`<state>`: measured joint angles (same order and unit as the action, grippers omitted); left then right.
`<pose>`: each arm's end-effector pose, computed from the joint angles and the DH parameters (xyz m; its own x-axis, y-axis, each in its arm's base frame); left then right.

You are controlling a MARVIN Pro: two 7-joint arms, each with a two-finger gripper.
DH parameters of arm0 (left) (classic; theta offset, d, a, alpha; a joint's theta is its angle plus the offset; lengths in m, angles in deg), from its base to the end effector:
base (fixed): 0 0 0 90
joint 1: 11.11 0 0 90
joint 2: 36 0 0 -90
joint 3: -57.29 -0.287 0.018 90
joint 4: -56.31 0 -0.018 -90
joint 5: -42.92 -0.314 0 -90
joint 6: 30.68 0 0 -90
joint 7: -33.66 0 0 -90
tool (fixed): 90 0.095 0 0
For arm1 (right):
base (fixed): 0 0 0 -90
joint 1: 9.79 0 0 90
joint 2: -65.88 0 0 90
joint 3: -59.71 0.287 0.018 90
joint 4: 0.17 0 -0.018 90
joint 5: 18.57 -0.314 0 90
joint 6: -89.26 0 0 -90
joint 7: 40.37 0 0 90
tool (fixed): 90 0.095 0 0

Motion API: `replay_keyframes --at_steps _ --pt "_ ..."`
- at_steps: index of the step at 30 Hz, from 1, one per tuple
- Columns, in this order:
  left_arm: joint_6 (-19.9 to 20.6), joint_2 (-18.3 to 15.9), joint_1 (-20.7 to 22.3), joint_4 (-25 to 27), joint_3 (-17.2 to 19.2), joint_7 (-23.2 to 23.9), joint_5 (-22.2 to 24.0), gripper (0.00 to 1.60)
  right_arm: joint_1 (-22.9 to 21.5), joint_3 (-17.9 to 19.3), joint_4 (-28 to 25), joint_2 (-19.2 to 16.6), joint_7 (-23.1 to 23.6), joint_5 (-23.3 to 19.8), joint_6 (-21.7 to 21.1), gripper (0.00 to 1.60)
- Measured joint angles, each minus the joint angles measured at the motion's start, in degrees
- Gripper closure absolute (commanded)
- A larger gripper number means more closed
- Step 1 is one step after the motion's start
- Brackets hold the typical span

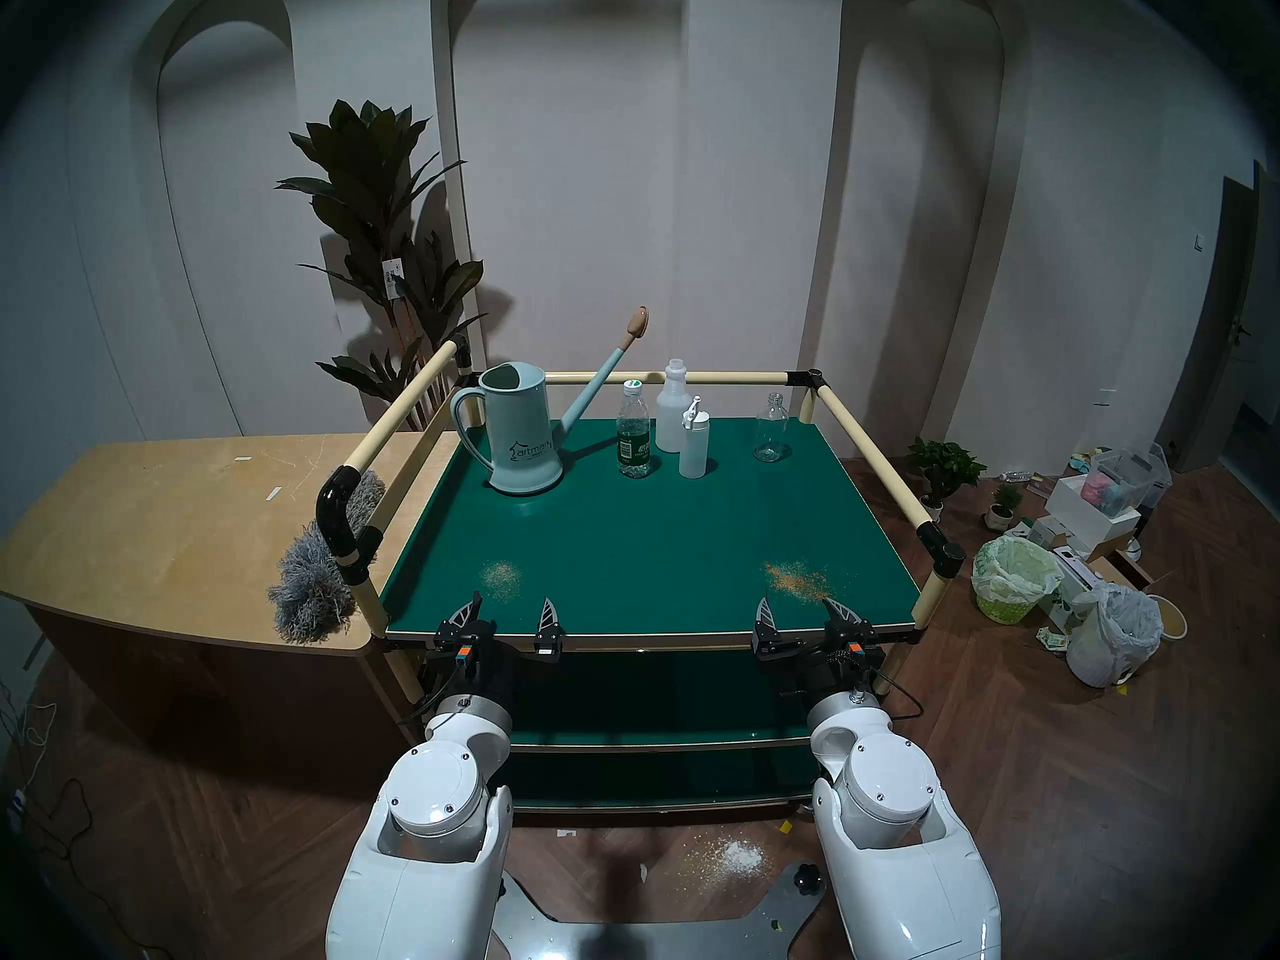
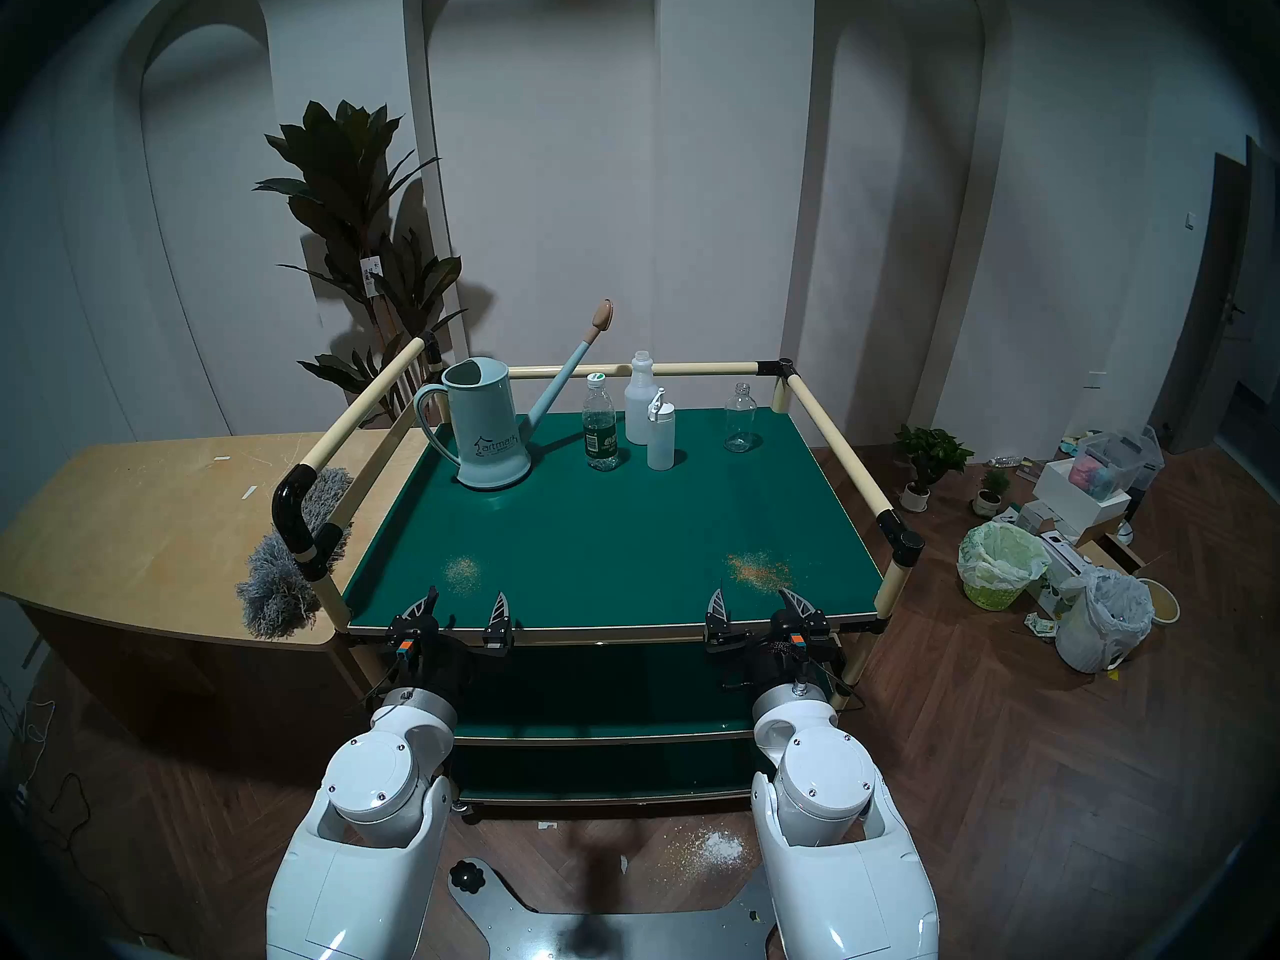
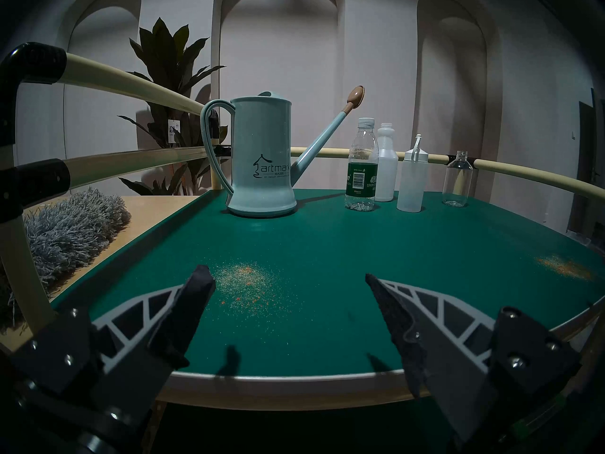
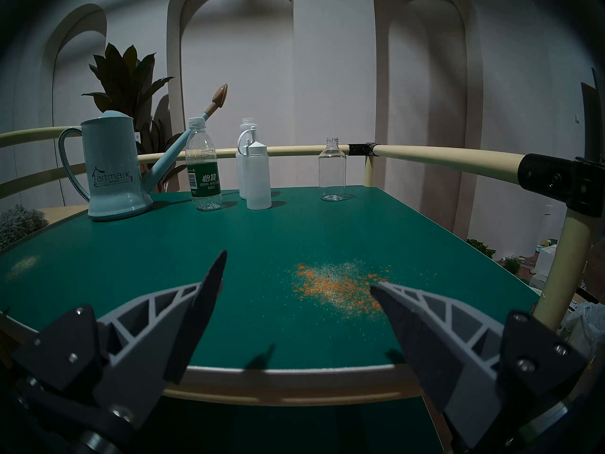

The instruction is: Dust the shelf with the duster

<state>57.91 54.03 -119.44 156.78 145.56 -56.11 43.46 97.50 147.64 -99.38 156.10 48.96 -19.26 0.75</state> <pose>0.3296 -0.0132 -0.3495 0.1127 0.0161 0.9935 -0.0312 -0.9993 0.0198 0.3344 0.0151 -0.3521 0.1153 -0.0225 0.9931 0.0200 -0.9995 -0.0250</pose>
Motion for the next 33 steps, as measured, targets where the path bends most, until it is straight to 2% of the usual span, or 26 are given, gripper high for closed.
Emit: replay_keyframes --at_steps 9,23,29,33 --pt "0.0 -0.2 -0.2 0.4 0.0 0.0 -0.3 0.00 0.0 0.0 0.0 0.0 0.0 0.0 0.0 0.00" --pt "0.9 -2.6 -1.2 10.0 -0.6 -1.5 -5.0 0.00 0.0 0.0 -0.2 -0.1 1.0 -1.0 0.3 0.00" --pt "0.5 -4.9 -1.1 14.2 1.3 -0.4 -6.6 0.00 -0.4 0.0 -1.2 -0.4 2.2 -1.8 0.4 0.00" --pt "0.5 -6.8 -1.2 17.1 4.2 0.8 -7.0 0.00 -1.3 0.0 -2.1 -0.7 2.8 -2.4 0.5 0.00"
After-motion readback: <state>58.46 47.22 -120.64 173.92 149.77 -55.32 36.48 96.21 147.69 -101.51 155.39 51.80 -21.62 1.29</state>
